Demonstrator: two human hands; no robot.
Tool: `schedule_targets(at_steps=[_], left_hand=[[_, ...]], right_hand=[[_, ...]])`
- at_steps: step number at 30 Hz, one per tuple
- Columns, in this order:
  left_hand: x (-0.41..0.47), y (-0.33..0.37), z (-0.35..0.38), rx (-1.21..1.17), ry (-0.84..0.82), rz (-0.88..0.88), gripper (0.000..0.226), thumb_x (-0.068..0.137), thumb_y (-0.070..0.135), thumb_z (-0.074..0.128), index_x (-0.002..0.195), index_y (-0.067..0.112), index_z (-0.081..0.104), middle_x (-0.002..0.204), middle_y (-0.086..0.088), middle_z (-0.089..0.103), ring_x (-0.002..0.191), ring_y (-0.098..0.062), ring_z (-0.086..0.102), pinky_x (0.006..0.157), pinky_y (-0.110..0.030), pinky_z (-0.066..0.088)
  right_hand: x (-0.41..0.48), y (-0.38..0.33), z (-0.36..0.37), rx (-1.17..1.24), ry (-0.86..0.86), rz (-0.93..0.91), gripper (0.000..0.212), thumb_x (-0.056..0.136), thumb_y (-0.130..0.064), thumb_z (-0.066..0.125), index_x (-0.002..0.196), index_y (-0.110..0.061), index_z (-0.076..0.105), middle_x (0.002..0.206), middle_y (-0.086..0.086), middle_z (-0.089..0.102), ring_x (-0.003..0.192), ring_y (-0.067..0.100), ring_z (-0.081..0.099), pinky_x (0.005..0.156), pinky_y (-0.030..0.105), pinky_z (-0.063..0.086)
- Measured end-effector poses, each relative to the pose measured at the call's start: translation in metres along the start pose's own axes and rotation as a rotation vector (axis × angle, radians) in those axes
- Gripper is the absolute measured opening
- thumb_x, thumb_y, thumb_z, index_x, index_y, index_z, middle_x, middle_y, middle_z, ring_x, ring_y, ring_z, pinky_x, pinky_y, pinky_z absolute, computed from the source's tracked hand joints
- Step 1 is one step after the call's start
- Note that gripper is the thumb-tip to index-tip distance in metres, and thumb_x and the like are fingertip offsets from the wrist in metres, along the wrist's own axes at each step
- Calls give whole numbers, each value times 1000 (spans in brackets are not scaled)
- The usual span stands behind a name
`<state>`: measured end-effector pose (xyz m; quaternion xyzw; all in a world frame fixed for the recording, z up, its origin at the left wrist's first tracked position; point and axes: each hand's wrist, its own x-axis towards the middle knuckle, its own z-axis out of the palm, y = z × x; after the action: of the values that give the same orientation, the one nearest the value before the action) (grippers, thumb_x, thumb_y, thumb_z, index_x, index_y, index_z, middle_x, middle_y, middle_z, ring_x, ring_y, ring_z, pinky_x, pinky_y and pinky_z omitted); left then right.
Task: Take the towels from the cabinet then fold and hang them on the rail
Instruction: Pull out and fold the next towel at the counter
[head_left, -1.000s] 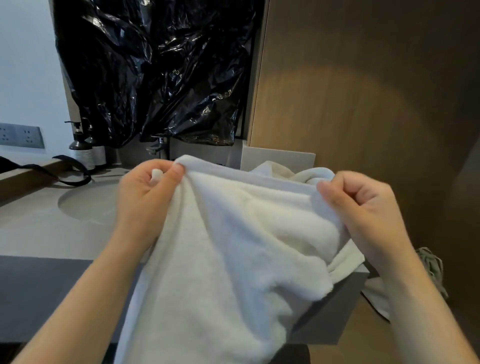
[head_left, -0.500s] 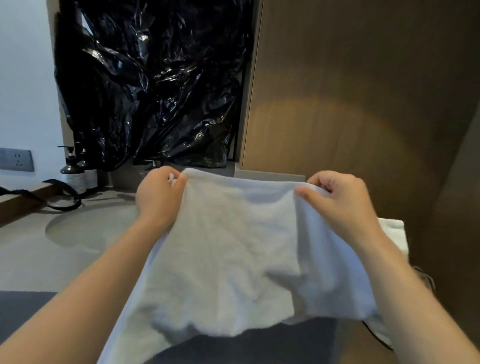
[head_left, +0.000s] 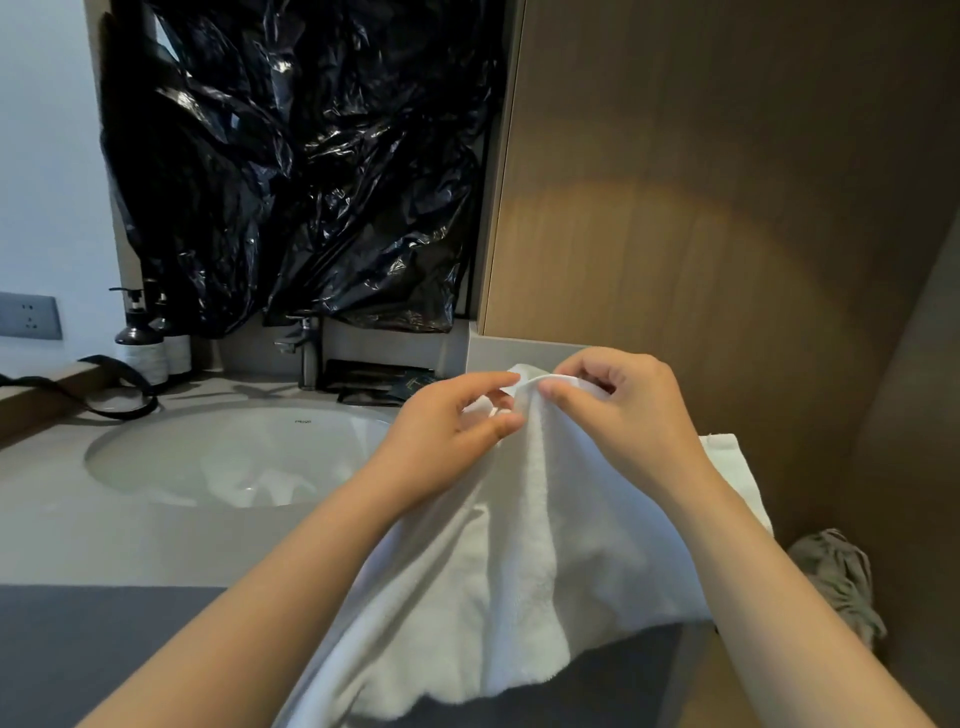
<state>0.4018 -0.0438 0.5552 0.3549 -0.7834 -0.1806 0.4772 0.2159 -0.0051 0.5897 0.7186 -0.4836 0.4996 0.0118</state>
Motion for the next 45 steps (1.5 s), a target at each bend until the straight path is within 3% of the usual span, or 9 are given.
schedule_targets(at_steps=[4,12,20,23,27,32,38,40,45], left_hand=[[3,-3,3,60,52,25,9,90,30,65,87,25,71,85,17,68,89,-4,61,79,-22,40],[11,-26,-3,96,318,-254,16,91,32,58,80,27,68,78,19,64,80,4,56,62,-18,38],[4,-26,8,102,287,-333,30,93,39,54,85,13,67,89,0,62,84,-20,57,61,-31,37],[-7,-19,0,44,302,-379,44,98,36,48,62,10,41,63,1,43,59,-16,39,54,-30,25],[-25,-9,-17,-235,278,-400,48,97,31,54,64,-1,41,61,-7,40,60,-18,36,62,-32,31],[-45,-2,-37,-671,312,-382,45,92,25,63,94,-19,52,88,-15,50,83,-28,41,80,-44,35],[-28,37,-50,-567,314,-154,26,94,15,60,81,-7,64,61,-6,49,55,-13,44,56,-25,39],[-28,46,-46,-613,216,-171,22,94,12,60,86,-6,69,68,-11,65,63,-17,59,66,-33,56],[-37,44,-37,-698,157,-243,23,94,15,59,95,-3,73,97,-33,68,83,-30,65,87,-45,55]], right_hand=[[-4,5,-5,-32,1,8,14,83,-32,74,72,-25,71,64,-9,64,64,11,55,59,30,44],[-31,40,-47,-224,-43,97,13,87,-41,69,79,-31,72,71,-16,66,72,10,61,60,43,56],[-47,29,-41,405,111,350,13,91,-25,67,94,-37,71,83,3,66,77,20,60,63,26,56],[-47,17,-33,464,66,348,15,94,-26,62,95,-36,73,93,-5,69,87,14,64,64,21,55],[-47,-6,-24,770,-75,384,19,85,-30,65,95,-21,79,83,5,67,66,11,63,58,17,51],[-51,-29,-22,1052,-280,304,34,79,-16,67,112,-12,71,108,5,75,100,20,72,72,20,56],[-41,-54,-13,771,-106,131,23,82,-11,67,104,-6,72,94,8,77,90,19,73,69,23,58],[-37,-58,-6,666,-42,103,11,86,-9,68,94,-6,75,82,6,77,78,15,73,69,21,57],[-38,-53,3,442,20,69,8,86,-17,73,79,-19,77,71,-4,72,65,2,61,64,21,52]])
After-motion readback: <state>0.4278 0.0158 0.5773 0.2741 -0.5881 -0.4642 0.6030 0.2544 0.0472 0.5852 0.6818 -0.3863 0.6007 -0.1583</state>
